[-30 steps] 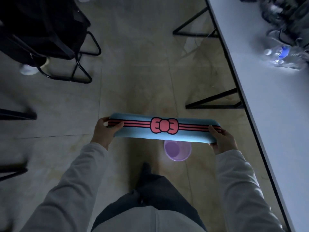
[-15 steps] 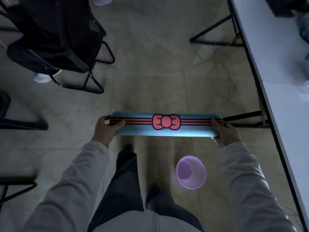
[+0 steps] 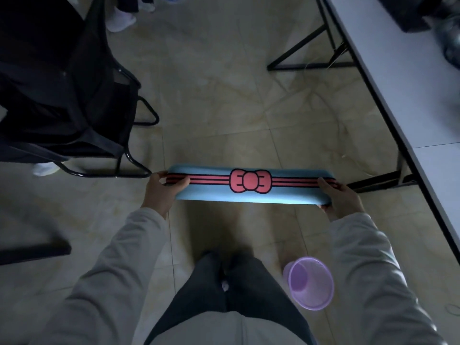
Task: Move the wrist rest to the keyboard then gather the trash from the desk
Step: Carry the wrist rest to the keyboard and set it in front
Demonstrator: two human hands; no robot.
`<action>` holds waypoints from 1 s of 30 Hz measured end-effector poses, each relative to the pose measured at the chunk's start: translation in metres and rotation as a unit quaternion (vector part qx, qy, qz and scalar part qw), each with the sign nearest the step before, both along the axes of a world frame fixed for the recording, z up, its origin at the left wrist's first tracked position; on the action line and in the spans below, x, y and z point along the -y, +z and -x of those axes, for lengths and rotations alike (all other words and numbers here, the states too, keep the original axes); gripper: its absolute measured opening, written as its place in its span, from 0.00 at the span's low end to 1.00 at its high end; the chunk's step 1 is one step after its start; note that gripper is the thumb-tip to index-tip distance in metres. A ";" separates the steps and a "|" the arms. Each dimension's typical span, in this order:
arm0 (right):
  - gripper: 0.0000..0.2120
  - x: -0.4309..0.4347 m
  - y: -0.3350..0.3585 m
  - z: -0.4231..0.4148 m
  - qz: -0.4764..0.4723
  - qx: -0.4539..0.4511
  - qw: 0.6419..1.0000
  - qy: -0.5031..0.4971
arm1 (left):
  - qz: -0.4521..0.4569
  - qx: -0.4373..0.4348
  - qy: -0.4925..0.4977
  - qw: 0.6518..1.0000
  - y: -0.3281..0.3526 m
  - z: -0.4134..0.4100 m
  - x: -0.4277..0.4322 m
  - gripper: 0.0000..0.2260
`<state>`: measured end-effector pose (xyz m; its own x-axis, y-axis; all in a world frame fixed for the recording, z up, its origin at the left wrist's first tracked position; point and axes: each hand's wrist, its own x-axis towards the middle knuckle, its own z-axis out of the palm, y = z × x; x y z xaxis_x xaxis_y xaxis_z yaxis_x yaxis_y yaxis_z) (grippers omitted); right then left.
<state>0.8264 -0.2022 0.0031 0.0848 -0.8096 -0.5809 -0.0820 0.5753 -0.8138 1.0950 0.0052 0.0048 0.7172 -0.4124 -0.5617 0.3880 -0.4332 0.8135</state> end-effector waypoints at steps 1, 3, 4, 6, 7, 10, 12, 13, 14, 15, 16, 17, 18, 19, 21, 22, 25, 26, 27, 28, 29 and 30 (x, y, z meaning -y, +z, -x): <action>0.04 0.005 -0.002 -0.004 -0.001 -0.004 1.000 -0.001 | -0.004 -0.002 -0.003 1.000 -0.002 -0.005 0.007 0.27; 0.04 0.017 -0.005 -0.010 -0.001 -0.011 1.000 0.002 | -0.007 -0.009 -0.007 1.000 -0.005 -0.016 0.021 0.27; 0.06 0.023 -0.005 -0.014 -0.006 -0.007 1.000 0.004 | -0.008 -0.014 -0.012 1.000 -0.007 -0.022 0.028 0.28; 0.19 0.039 -0.005 -0.023 -0.018 -0.003 1.000 0.015 | -0.008 -0.023 -0.024 0.999 -0.009 -0.033 0.044 0.32; 0.23 0.049 -0.005 -0.028 -0.022 -0.009 1.000 0.015 | -0.005 -0.026 -0.022 0.999 -0.009 -0.038 0.055 0.32; 0.13 0.085 -0.008 -0.045 -0.016 -0.004 1.000 0.011 | 0.000 -0.024 -0.005 1.000 -0.010 -0.054 0.091 0.27; 0.11 0.114 -0.009 -0.056 -0.014 0.004 1.000 0.010 | 0.006 -0.015 -0.002 1.000 -0.010 -0.065 0.121 0.26; 0.12 0.129 -0.008 -0.063 -0.014 0.005 1.000 0.013 | 0.004 -0.011 0.000 1.000 -0.008 -0.069 0.137 0.26; 0.10 0.145 -0.007 -0.068 -0.012 0.002 1.000 0.013 | 0.004 -0.005 0.004 1.000 -0.009 -0.075 0.153 0.26; 0.09 0.161 -0.005 -0.073 -0.010 -0.001 1.000 0.011 | 0.004 -0.001 0.003 1.000 -0.007 -0.079 0.170 0.26; 0.10 0.177 -0.006 -0.076 -0.005 -0.002 1.000 0.011 | 0.005 0.002 -0.002 1.000 -0.007 -0.084 0.186 0.26; 0.11 0.191 -0.005 -0.079 -0.003 -0.001 1.000 0.006 | 0.006 0.002 -0.007 1.000 -0.006 -0.087 0.201 0.26; 0.09 0.207 -0.006 -0.081 0.000 -0.002 1.000 0.004 | 0.009 0.002 -0.009 1.000 -0.007 -0.090 0.216 0.26; 0.06 0.220 -0.005 -0.083 0.002 -0.003 1.000 -0.001 | 0.012 0.002 -0.010 1.000 -0.007 -0.093 0.230 0.26; 0.05 0.244 -0.004 -0.086 0.003 -0.007 1.000 -0.006 | 0.011 0.000 -0.012 1.000 -0.008 -0.098 0.253 0.26; 0.09 0.255 -0.001 -0.088 -0.001 -0.003 1.000 -0.004 | 0.008 -0.001 -0.015 1.000 -0.008 -0.102 0.265 0.26; 0.32 0.282 0.006 -0.094 -0.005 -0.015 1.000 0.012 | 0.007 -0.002 -0.026 1.000 -0.006 -0.111 0.295 0.30; 0.29 0.290 0.007 -0.096 -0.005 -0.013 1.000 0.012 | 0.005 -0.002 -0.030 1.000 -0.007 -0.116 0.305 0.32; 0.22 0.298 0.005 -0.098 -0.005 -0.005 1.000 0.005 | 0.005 -0.003 -0.036 0.999 -0.006 -0.121 0.315 0.32; 0.16 0.305 0.005 -0.102 -0.009 -0.003 1.000 -0.011 | 0.005 -0.002 -0.047 0.999 -0.005 -0.126 0.327 0.30; 0.14 0.314 0.003 -0.105 -0.010 -0.002 1.000 -0.028 | 0.009 -0.001 -0.060 0.998 -0.004 -0.132 0.339 0.26; 0.14 0.322 0.002 -0.109 -0.011 -0.001 0.999 -0.042 | 0.012 -0.001 -0.070 0.997 -0.005 -0.139 0.352 0.22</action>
<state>0.9359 -0.5245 0.0054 0.0165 -0.8003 -0.5994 -0.0334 0.5987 -0.8002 1.2336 -0.3472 0.0002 0.6505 -0.5213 -0.5524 0.3269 -0.4644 0.8231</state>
